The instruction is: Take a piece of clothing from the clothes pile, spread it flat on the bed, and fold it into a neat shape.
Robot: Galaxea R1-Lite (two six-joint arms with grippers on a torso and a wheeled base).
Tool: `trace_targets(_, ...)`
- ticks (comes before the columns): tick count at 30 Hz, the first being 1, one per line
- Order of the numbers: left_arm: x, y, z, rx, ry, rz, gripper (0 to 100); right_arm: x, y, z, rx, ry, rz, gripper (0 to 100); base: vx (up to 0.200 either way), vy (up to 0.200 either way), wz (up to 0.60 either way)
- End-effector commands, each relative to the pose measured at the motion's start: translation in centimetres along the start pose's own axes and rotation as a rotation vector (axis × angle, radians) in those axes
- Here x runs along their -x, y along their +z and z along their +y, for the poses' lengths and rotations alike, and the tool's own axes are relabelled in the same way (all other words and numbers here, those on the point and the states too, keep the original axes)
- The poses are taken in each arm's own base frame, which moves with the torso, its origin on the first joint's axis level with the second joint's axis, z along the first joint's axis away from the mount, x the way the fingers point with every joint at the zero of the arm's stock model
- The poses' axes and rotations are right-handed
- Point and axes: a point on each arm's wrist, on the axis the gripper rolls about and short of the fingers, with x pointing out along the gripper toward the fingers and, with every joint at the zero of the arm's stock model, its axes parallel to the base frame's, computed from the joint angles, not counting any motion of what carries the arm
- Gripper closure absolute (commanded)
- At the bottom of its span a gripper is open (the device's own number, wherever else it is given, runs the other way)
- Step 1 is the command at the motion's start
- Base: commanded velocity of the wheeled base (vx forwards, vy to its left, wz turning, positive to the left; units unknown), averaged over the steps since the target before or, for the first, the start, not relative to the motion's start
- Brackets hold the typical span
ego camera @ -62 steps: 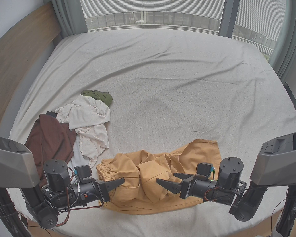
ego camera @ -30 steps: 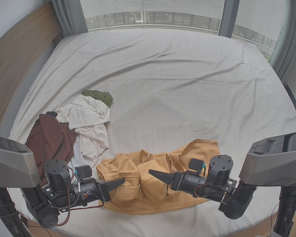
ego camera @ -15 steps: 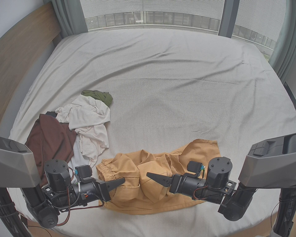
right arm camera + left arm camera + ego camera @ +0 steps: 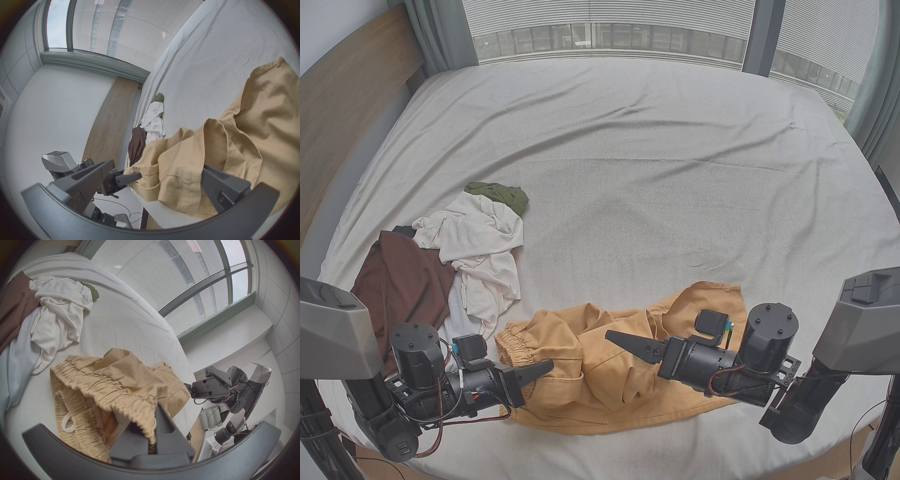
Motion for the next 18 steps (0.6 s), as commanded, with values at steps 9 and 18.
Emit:
trace_targets(9,-0.1,0.0,0.1,0.0,0.001,-0.001,100,0.1,-0.6,-0.1,-0.007,0.013,0.043,0,0.0,0.0,0.0)
trace_targets(18,-0.1,0.0,0.2,0.003,0.004,0.001,100,0.7,-0.5,1.9,-0.014,0.073,0.048,0,0.0,0.0,0.0)
